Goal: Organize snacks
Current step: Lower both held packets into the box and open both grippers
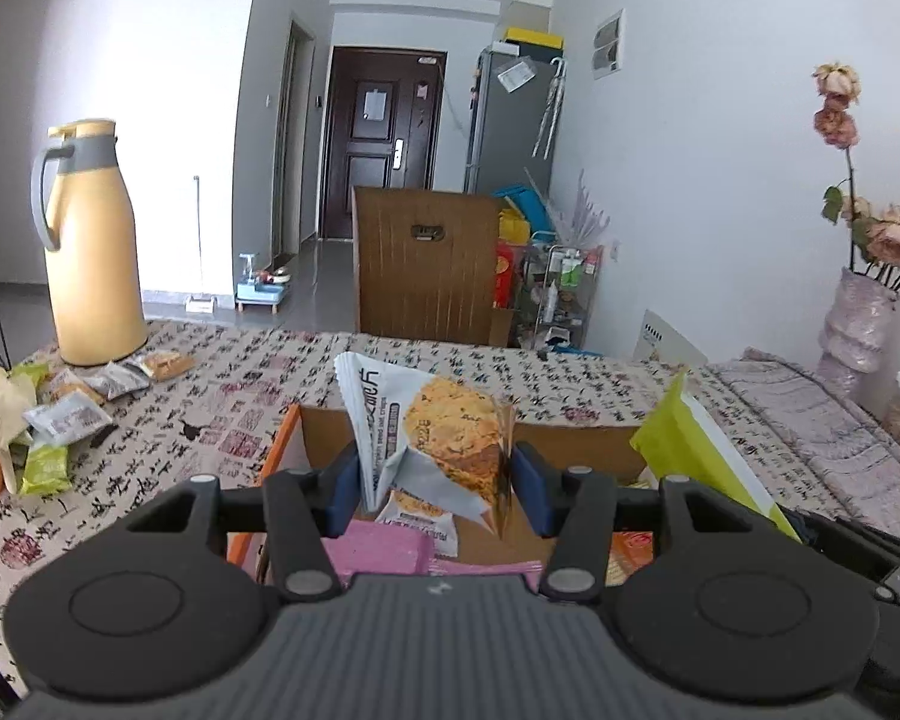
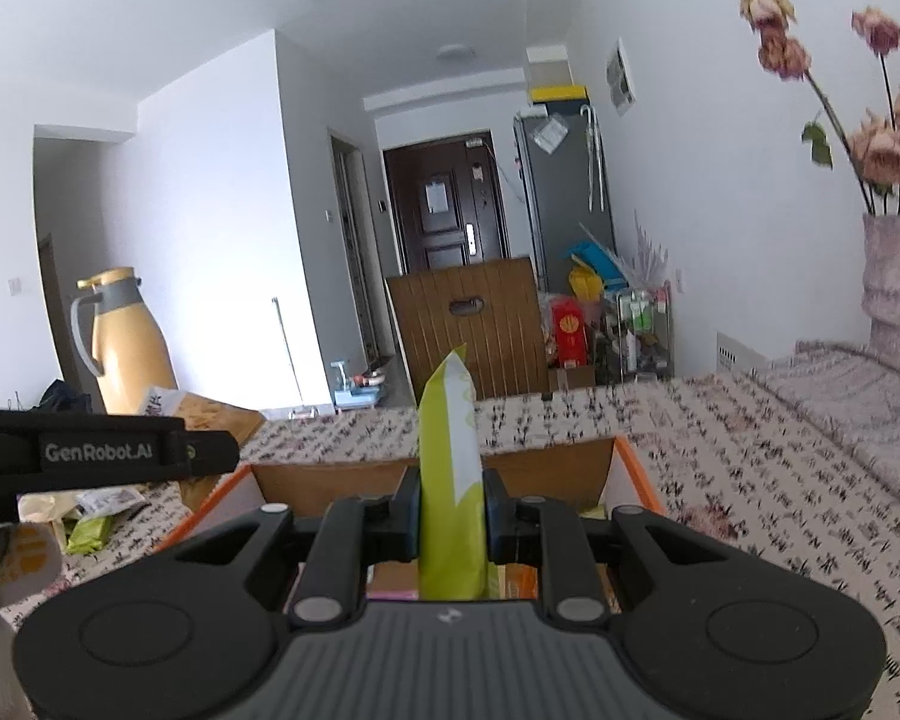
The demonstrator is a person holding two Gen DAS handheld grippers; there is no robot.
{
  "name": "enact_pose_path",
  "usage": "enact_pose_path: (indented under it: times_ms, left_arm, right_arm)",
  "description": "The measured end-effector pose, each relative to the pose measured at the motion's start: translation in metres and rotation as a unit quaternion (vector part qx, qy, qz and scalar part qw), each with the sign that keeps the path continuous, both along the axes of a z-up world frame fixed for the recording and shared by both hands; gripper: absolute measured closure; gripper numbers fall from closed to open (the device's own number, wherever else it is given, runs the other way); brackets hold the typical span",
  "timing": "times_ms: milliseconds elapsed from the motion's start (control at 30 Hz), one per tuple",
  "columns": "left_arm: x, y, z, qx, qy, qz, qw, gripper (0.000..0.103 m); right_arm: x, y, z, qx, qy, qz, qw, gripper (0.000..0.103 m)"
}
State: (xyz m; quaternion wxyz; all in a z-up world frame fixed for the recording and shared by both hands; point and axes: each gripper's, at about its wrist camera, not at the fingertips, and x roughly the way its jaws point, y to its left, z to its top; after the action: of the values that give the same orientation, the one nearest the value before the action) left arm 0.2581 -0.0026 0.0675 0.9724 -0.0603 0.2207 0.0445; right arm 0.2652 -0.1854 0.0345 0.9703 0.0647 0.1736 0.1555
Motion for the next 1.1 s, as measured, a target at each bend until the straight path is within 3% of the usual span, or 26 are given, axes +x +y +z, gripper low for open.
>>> enact_pose_path:
  times_ms: [267,467,500,567,600,667,733,800,1100]
  left_arm:
    - [0.013,0.007,-0.022,0.0,0.03,0.007,0.9995,0.05]
    - [0.01,0.005,-0.024,0.0,0.027,0.003,0.9996,0.049]
    - [0.009,0.006,-0.024,-0.001,0.025,0.004,0.9997,0.047]
    - [0.006,0.005,-0.023,-0.002,0.019,0.009,0.9998,0.025]
    - [0.004,0.005,-0.022,0.001,0.014,0.016,0.9998,0.02]
    - [0.002,0.006,-0.02,0.001,0.008,0.026,0.9996,0.005]
    - [-0.001,0.007,-0.018,-0.001,0.001,0.037,0.9993,0.0]
    - [0.0,0.009,-0.017,-0.005,0.002,0.04,0.9992,0.0]
    - [-0.001,0.01,-0.017,-0.007,0.006,0.042,0.9991,0.0]
  right_arm:
    - [0.013,0.0,-0.018,-0.006,0.029,-0.006,1.0,0.084]
    - [0.012,0.001,-0.021,-0.008,0.031,-0.008,0.999,0.084]
    - [0.012,0.001,-0.022,-0.009,0.031,-0.008,0.999,0.084]
    - [0.014,0.0,-0.021,-0.01,0.033,-0.009,0.999,0.083]
    - [0.015,-0.001,-0.022,-0.009,0.034,-0.01,0.999,0.081]
    - [0.015,-0.003,-0.022,-0.009,0.034,-0.016,0.999,0.07]
    - [0.013,-0.005,-0.022,-0.006,0.033,-0.025,0.999,0.022]
    - [0.011,-0.005,-0.022,-0.009,0.025,-0.037,0.999,0.0]
    - [0.009,-0.006,-0.023,-0.007,0.027,-0.04,0.999,0.0]
